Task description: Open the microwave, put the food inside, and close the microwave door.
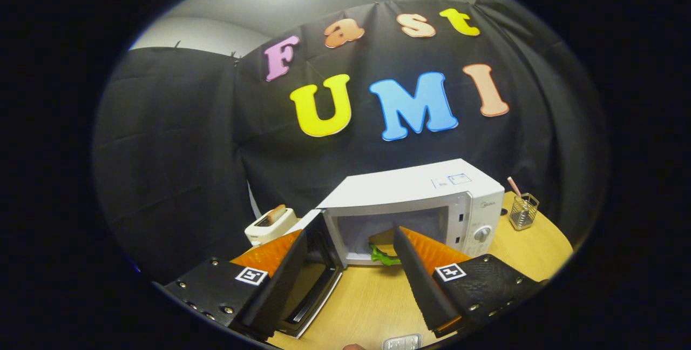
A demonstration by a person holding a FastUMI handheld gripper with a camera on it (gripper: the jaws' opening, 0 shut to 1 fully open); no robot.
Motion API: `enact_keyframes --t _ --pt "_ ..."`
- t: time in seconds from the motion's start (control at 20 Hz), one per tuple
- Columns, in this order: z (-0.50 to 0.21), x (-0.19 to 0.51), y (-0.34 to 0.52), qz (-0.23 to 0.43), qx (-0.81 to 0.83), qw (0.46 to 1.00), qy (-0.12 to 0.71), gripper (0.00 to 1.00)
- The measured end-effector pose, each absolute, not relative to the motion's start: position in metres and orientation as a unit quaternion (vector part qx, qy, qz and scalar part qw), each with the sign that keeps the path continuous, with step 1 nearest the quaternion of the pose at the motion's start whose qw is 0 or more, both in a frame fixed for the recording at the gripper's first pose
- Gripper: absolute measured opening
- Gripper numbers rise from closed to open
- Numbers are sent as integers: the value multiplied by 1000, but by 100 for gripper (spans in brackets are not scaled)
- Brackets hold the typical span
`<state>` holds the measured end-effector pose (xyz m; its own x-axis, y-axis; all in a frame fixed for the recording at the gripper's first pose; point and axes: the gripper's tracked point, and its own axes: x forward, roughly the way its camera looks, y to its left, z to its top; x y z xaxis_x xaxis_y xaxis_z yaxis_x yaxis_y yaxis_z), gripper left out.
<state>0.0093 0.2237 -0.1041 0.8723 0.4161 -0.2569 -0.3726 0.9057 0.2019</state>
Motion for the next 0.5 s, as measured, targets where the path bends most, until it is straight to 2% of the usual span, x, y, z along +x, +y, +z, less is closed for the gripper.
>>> enact_keyframes --t 0.5 --pt "-72 -55 319 350 73 925 128 97"
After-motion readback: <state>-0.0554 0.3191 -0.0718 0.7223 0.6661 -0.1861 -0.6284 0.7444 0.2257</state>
